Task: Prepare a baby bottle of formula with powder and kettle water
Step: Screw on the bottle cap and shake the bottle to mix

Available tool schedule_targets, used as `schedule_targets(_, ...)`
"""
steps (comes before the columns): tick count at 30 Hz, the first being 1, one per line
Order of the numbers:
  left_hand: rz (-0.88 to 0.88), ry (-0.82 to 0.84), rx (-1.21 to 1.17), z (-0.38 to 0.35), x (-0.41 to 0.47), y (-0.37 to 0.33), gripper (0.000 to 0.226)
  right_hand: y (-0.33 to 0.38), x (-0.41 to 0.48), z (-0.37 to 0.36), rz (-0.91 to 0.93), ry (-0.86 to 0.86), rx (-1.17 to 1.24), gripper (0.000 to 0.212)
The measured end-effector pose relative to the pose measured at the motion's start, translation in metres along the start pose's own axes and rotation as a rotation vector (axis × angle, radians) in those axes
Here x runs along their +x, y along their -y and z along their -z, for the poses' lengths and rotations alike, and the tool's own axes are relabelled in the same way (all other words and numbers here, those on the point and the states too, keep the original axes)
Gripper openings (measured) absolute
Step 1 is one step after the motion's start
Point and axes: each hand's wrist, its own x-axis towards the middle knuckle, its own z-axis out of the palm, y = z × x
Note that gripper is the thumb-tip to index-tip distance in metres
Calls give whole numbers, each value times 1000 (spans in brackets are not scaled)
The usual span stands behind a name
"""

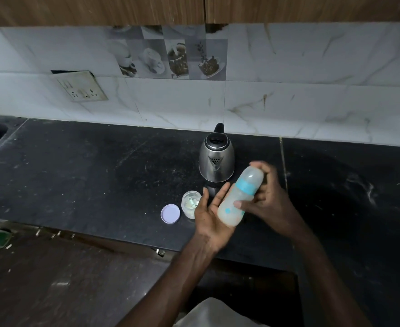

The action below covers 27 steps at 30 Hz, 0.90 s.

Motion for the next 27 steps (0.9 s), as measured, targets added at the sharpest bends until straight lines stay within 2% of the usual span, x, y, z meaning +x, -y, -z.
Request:
schedule_targets(2, -2, -28, 58, 4, 0, 1, 63, 18, 5, 11, 76, -227, 169, 90)
schedule_targets(4, -7, -29, 92, 8, 2, 0, 65, 29, 5, 5, 116, -610, 313, 83)
schedule_targets(5, -9, -33, 93, 10, 3, 0, 65, 29, 2, -5, 101, -749, 312, 82)
schedule_targets(6, -9, -42, 87, 11, 4, 0, 66, 27, -4, -18, 58, -785, 251, 83)
schedule_targets(7, -3, -48, 72, 11, 5, 1, 66, 22, -11, -32, 7, -686, 146, 86)
schedule_targets(9, 24, -5, 31, 6, 6, 0, 68, 6, -25, -53, -63, -382, -22, 88)
schedule_targets(10, 31, 24, 11, 4, 4, -1, 68, 0, -31, -59, -76, -338, -45, 90)
schedule_targets(13, 11, 58, -10, 0, -2, -2, 65, -5, -35, -59, -37, -350, -46, 95)
schedule_targets(17, 47, 134, -45, -8, -11, 3, 67, 2, -36, -57, 24, -247, 19, 98)
schedule_targets(21, 61, 105, -16, -12, -11, 8, 72, 16, -27, -31, 62, -149, -112, 99)
schedule_targets(23, 45, 34, 35, -8, -6, 12, 69, 28, -19, -11, 144, -271, -140, 96)
schedule_targets(24, 35, 5, 57, -7, -6, 12, 66, 30, -15, -5, 183, -428, -69, 94)
schedule_targets(25, 26, -14, 85, -8, -6, 11, 65, 35, -12, -5, 177, -614, 106, 90)
schedule_targets(26, 17, -7, 86, -6, -5, 10, 65, 35, -10, -8, 139, -768, 259, 87)
schedule_targets(27, 5, 7, 81, -5, -6, 8, 66, 36, -10, -17, 60, -852, 317, 87)
